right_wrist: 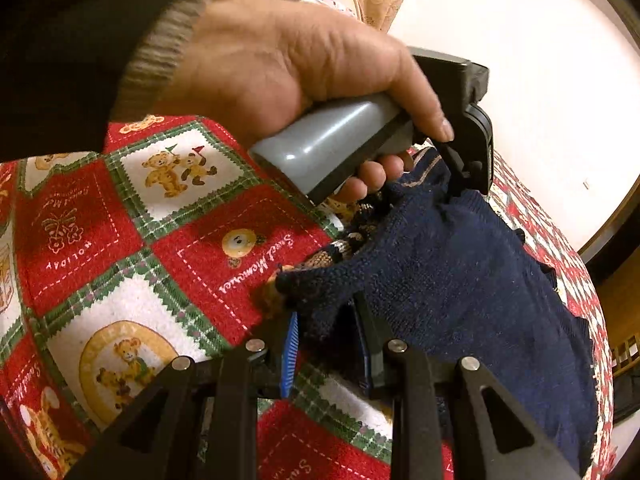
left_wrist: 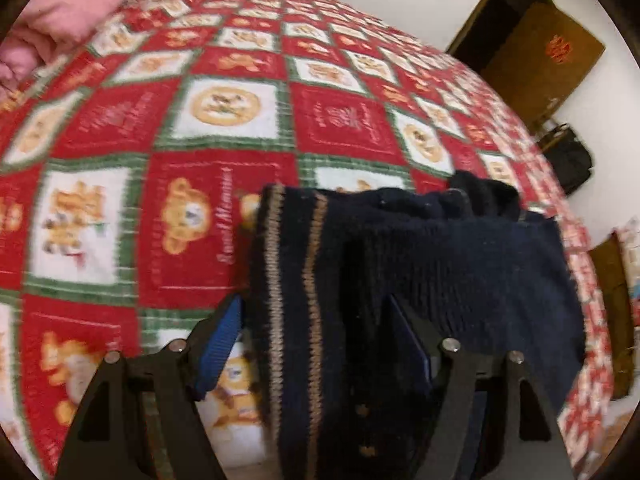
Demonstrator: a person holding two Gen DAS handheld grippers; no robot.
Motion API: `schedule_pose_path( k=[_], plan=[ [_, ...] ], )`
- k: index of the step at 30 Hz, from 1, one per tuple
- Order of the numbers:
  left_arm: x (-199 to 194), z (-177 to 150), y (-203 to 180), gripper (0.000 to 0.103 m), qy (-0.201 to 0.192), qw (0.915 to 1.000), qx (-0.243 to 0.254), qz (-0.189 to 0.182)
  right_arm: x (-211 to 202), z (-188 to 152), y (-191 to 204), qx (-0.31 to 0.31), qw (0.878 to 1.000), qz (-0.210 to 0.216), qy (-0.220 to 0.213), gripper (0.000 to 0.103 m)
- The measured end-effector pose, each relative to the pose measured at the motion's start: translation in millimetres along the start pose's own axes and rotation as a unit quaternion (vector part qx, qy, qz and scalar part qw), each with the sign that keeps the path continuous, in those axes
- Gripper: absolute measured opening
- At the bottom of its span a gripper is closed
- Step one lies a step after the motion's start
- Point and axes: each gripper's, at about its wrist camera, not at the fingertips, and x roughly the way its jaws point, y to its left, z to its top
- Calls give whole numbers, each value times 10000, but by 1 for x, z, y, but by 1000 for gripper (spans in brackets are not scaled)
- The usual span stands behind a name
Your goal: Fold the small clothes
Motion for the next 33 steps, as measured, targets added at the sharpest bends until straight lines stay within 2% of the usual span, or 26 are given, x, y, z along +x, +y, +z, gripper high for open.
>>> schedule_pose_path(
  k=[3, 4, 5, 7, 9, 13, 15, 16, 17, 18, 19, 22, 28, 33],
  plan=[
    [0, 2, 7, 67, 10, 9997, -111, -211, 1, -1, -2, 37, 10000, 16, -11, 25],
    [-1, 1, 8, 58, 49, 9996, -136, -255, 1, -2, -3, 32, 10000, 1, -20, 25],
    [-1, 3, 9, 45, 84, 9992, -175, -357, 2, -3, -4, 29, 10000, -13, -25, 25],
    [-3, 1, 9, 34, 168, 9979, -259, -577, 2, -3, -3, 21, 10000, -59, -37, 24],
    [-3, 0, 2, 31, 143, 9987, -116, -471, 2, -3, 0, -35, 9999, -123, -38, 23],
    [-2, 3, -1, 29, 48, 9985, -213, -497, 1, -3, 3, -76, 9998, -167, -34, 23],
    [1, 3, 0, 38, 65, 9988, -240, -415, -1, -3, 8, -120, 9997, -219, -32, 23],
    [1, 3, 2, 39, 69, 9986, -304, -424, -2, -3, 10, -141, 9996, -245, -35, 23],
    [2, 2, 4, 31, 73, 9982, -348, -490, -3, -2, 14, -147, 9996, -258, -38, 23],
    [0, 2, 5, 19, -8, 9980, -332, -540, -4, -2, 14, -136, 9996, -251, -47, 23],
    [-3, 1, 3, 15, -88, 9981, -282, -541, -6, -2, 12, -69, 9998, -194, -72, 21],
    [-15, -1, -10, 14, -283, 9988, 93, -392, -8, -2, 3, 166, 9998, -56, -116, 12],
    [-33, 5, -4, 13, -361, 9971, -234, -624, -27, -3, -9, 485, 9978, 102, -447, 10],
    [-39, 6, -5, 13, -390, 9953, -469, -753, -40, -6, -26, 863, 9942, 360, -533, 10]
  ],
)
